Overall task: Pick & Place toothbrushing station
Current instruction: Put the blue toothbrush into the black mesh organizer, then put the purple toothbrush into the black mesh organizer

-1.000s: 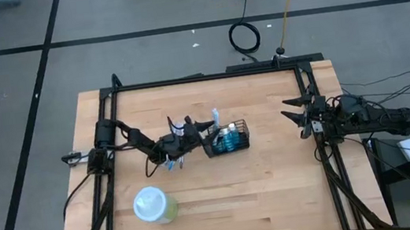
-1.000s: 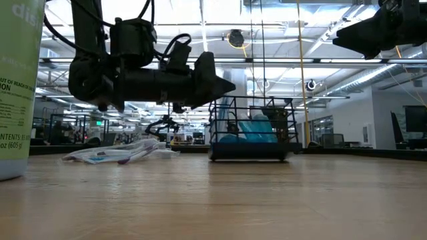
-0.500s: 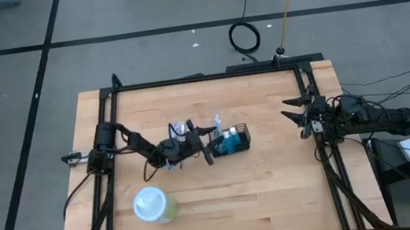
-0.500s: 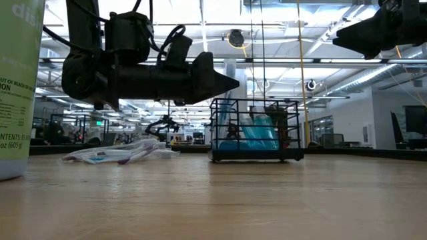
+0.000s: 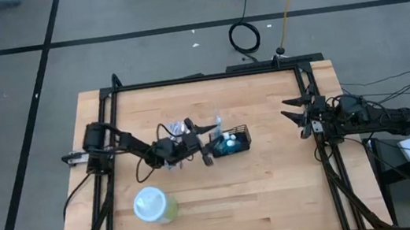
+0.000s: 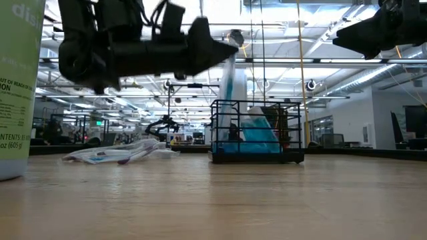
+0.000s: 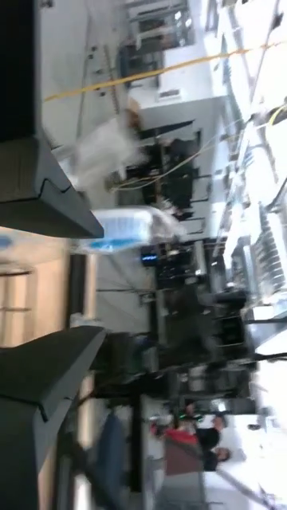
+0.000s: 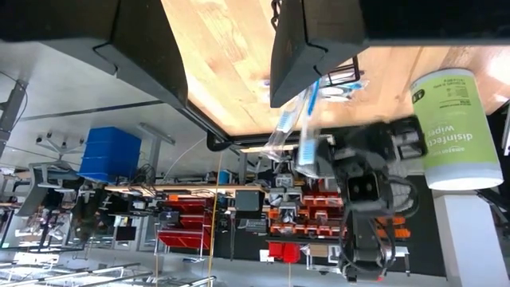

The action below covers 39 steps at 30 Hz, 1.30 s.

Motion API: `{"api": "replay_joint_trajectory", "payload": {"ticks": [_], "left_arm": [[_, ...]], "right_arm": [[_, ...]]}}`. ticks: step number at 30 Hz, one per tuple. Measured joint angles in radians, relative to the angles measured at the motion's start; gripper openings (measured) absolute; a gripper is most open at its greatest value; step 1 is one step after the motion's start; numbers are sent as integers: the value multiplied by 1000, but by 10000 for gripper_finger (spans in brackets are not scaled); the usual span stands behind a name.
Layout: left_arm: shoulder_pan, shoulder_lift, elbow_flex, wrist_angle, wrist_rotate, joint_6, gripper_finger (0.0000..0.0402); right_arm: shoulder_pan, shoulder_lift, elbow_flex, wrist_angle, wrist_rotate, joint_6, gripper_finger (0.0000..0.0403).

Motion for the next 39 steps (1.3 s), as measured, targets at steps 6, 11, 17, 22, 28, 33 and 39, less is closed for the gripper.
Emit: {"api": "replay_joint_trajectory", "payload": {"ticks": [6,11,17,22,28,33,39], "left_arm": [[-5,-148,0,-212,-18,73,198],[4,-203,0,-399,-47,3,198],[12,-188,0,-458,-35,-51,198],[13,-189,0,-495,-56,-54,198],[4,-201,-1,-497,-71,-17,198],[-34,-252,0,-541,-238,94,198],[-94,-365,0,-741,-498,157,198]], "right_arm": [[0,0,0,0,0,0,171],[0,0,0,0,0,0,171],[0,0,0,0,0,0,171],[0,0,0,0,0,0,171],[0,0,0,0,0,0,171],[0,0,0,0,0,0,171],[0,0,0,0,0,0,171]]}}
